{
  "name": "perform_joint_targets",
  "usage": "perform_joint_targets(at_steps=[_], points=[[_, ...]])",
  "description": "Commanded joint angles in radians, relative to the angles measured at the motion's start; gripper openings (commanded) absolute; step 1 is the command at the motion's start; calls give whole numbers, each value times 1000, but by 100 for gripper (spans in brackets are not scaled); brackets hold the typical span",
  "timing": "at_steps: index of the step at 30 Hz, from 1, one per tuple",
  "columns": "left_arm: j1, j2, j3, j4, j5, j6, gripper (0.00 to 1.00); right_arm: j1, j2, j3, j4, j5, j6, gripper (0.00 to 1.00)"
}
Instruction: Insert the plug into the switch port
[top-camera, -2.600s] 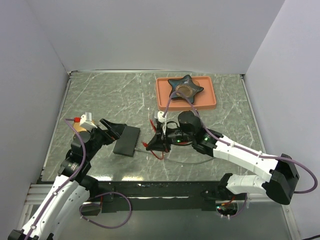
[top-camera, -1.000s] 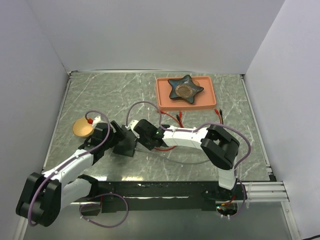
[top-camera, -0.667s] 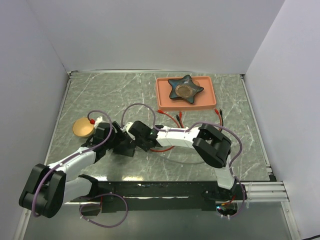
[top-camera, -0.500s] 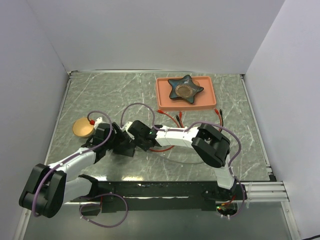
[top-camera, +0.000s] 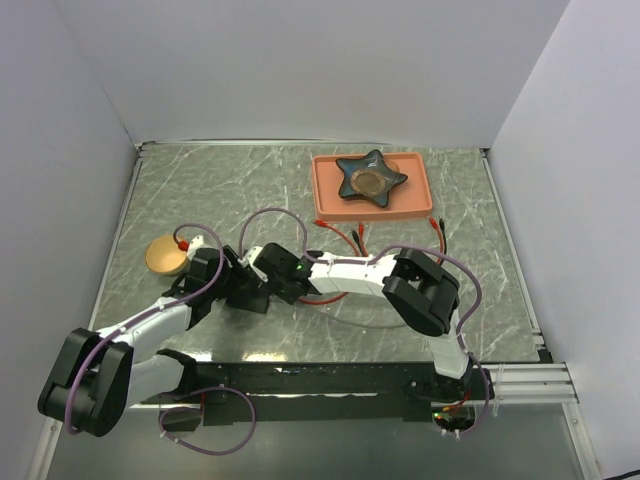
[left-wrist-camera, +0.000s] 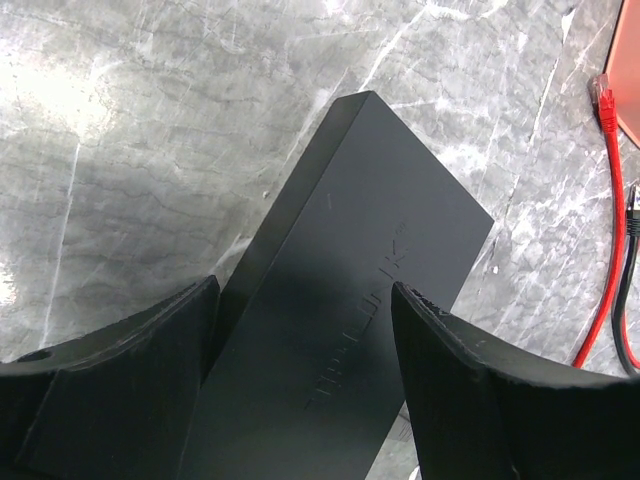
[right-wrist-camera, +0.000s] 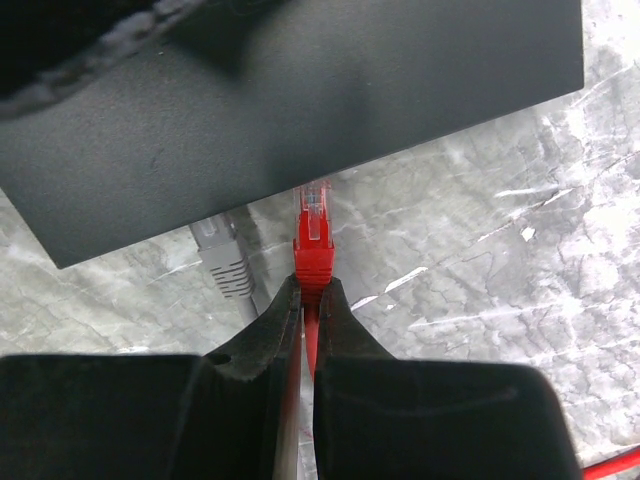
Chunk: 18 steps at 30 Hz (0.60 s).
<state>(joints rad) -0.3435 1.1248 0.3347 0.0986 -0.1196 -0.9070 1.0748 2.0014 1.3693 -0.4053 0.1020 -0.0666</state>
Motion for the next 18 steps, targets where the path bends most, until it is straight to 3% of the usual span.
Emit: perform_joint_targets(at_steps=[1, 18], points=[[4, 4, -5, 35, 27, -4, 76, 22, -3, 16, -20, 1, -15, 0], [5, -14, -13, 46, 58, 20, 77, 28, 42, 89, -29, 38, -35, 0]])
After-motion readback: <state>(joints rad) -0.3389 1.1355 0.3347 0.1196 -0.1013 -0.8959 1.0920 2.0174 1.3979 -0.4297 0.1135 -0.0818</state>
